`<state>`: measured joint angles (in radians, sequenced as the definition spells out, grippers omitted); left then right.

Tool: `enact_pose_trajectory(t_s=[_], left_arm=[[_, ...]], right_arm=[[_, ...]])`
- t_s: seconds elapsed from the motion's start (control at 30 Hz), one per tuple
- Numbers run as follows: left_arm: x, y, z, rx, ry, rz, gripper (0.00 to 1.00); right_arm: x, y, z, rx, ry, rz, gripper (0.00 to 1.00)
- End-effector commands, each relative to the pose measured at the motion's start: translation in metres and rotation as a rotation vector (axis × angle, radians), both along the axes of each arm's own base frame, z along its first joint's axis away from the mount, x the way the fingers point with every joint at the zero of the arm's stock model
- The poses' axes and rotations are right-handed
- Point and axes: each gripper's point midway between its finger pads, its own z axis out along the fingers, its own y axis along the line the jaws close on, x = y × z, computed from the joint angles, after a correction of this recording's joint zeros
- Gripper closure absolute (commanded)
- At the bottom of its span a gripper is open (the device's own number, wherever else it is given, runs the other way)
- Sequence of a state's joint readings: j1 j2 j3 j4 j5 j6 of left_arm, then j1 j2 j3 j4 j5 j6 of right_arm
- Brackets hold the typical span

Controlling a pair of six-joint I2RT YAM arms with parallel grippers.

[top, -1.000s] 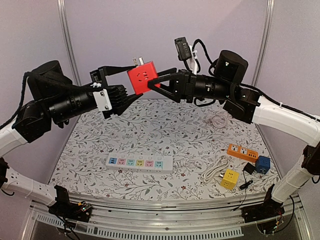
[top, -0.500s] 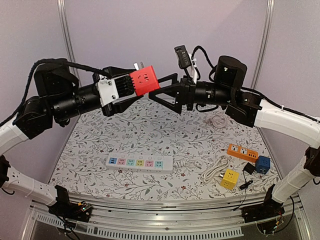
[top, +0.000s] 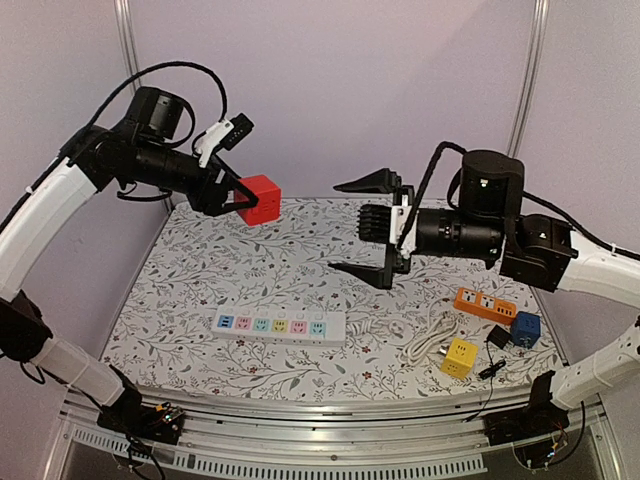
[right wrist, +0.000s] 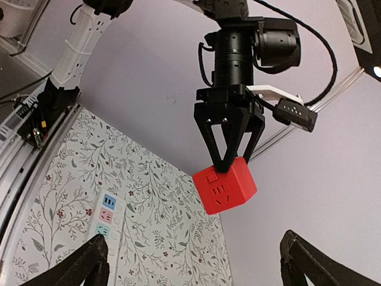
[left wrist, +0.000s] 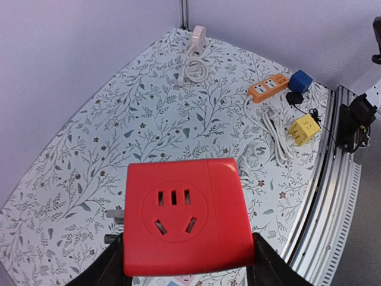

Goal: Insert the plug

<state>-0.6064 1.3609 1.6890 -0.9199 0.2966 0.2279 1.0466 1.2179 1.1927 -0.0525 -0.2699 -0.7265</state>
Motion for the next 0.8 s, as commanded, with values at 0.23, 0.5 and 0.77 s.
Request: enact_pose_trajectory(t_s=[0.23,0.5,0.77], left_arm=[[-0.013,-0.028,-0.036,-0.099,0.471,-0.049,1.00],[-0.009,-0.028,-0.041,-0.081,0.457,-0.052,1.00],[-0.013,-0.025,-0.042,-0.070,0.448,-0.060,1.00]], right_arm=[[0.058,0.083,-0.050,-0.298,-0.464,-0.115,0.01],[0.084,0.111,-0.065,-0.275,-0.311,-0.204,0.01],[0.106,0.125,-0.069,-0.232,-0.235,-0.269,0.47]])
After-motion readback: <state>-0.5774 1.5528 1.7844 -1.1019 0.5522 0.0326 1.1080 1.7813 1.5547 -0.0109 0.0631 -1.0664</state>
